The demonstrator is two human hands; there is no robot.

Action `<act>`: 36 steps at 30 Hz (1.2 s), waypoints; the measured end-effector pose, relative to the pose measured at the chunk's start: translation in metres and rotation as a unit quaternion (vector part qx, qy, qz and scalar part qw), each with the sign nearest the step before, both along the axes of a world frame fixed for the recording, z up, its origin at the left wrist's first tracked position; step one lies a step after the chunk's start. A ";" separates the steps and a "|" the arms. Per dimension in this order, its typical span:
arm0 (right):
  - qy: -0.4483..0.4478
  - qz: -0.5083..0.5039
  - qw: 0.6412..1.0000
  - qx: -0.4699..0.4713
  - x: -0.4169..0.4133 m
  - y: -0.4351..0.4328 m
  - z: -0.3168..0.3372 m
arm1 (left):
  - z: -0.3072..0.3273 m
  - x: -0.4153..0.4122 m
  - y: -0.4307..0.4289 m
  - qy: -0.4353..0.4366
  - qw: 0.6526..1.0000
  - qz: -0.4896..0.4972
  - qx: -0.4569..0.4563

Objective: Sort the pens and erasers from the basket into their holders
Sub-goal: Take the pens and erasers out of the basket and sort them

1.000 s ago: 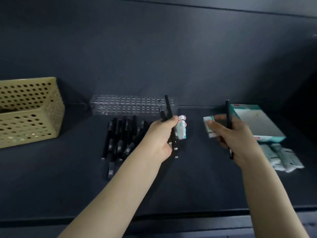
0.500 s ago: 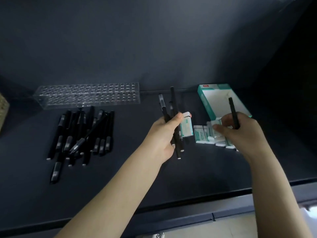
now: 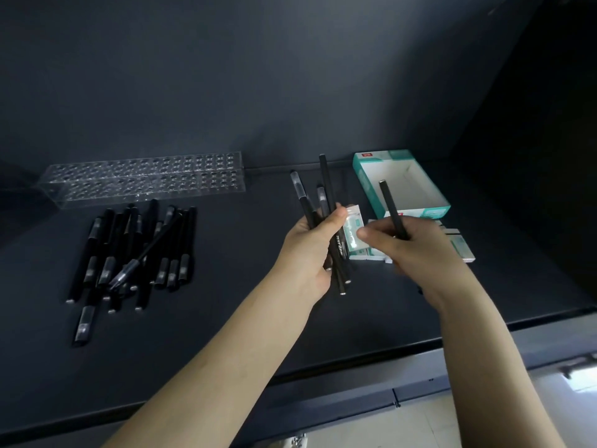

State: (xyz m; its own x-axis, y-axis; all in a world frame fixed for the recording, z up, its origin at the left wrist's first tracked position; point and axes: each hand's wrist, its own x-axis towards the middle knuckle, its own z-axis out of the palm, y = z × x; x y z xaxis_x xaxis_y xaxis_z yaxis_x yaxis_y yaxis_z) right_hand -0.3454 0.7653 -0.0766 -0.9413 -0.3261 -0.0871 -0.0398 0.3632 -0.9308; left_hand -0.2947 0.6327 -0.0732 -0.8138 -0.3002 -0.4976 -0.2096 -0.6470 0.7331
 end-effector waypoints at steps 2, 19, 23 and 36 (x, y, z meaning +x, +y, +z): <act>-0.009 0.003 1.000 -0.009 0.000 0.000 0.000 | -0.002 -0.001 0.003 0.004 1.000 -0.006 -0.009; 0.072 -0.138 0.985 0.078 -0.019 0.041 0.000 | -0.018 0.016 -0.013 0.040 0.998 0.014 -0.035; 0.021 -0.111 0.994 0.009 -0.009 -0.003 0.004 | -0.012 0.035 -0.037 0.058 0.991 0.020 -0.117; -0.098 0.128 0.986 -0.046 0.046 -0.201 -0.027 | -0.005 0.140 -0.176 -0.013 0.964 0.136 -0.228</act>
